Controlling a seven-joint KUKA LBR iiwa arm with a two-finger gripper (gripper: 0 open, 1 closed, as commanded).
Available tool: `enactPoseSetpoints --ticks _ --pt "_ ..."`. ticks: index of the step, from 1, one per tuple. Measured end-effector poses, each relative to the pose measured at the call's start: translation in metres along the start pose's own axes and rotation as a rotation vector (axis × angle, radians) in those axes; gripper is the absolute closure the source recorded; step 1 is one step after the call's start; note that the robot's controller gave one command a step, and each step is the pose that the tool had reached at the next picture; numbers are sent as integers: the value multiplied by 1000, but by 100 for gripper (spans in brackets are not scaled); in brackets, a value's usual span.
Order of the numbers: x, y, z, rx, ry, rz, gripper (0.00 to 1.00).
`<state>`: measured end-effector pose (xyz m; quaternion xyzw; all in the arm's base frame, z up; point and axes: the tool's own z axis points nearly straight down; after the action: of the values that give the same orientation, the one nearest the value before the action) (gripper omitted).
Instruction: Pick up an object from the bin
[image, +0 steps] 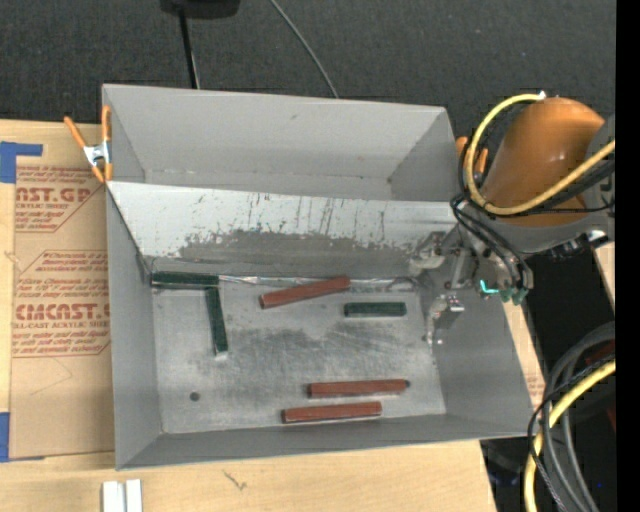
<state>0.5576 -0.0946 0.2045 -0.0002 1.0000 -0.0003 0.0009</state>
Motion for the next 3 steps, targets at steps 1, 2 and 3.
enactPoseSetpoints --ticks 1,2,3 --pt "-35 3 122 1 -7 -18 100" --pt "-35 3 122 1 -7 -18 100" --pt "-34 1 80 -1 4 -26 100"
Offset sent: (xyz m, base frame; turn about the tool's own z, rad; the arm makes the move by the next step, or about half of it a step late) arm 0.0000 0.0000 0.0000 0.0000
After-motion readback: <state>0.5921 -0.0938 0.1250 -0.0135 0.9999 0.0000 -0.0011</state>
